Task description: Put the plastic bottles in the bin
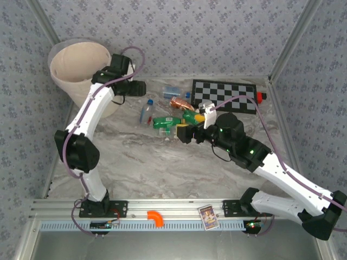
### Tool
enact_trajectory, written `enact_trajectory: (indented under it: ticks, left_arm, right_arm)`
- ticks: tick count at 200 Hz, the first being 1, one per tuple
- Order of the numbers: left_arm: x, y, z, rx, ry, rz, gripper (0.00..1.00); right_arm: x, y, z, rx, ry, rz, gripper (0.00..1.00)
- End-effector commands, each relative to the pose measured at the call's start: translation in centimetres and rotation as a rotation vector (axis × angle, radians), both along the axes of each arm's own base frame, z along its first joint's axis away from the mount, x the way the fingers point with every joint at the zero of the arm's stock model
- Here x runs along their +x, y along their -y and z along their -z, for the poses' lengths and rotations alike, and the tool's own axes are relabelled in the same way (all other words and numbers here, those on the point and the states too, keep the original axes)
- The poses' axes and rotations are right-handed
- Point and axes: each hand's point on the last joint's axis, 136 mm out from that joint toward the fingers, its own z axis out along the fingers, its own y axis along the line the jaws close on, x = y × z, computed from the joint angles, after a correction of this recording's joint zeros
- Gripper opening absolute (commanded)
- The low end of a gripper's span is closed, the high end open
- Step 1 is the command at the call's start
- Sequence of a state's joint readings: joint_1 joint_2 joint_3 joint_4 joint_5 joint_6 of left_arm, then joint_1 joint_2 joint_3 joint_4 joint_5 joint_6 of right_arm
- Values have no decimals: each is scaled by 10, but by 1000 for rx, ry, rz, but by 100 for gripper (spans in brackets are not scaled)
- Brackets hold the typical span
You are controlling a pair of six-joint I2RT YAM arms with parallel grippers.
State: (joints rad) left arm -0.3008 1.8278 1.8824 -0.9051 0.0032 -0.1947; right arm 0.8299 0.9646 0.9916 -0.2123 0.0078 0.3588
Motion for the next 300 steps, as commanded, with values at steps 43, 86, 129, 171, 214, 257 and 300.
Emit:
enact_trajectory:
  ticks: [43,86,129,171,214,257,300]
  left_arm:
    - [12,8,97,74,-184,27,100]
    - [18,19,139,70,-259,44,98]
    - [19,27,168,87,-327,63,84]
    - [18,32,189,114,-372,80,77]
    - [20,31,198,121,-392,70,63]
    - [22,31,174,94,-343,48,49]
    - [13,31,135,44,-293,25,48]
  right_arm:
    - [3,-3,-8,3,15,0,99]
    - [6,-5,-7,-5,8,3,100]
    - [6,-3,-3,-12,0,10,99]
    - [5,-1,-2,-16,0,15,99]
    - [3,2,-2,-16,-2,19,99]
    - [1,6,-5,-6,5,27,100]
    - [-3,6,-8,9,5,18,100]
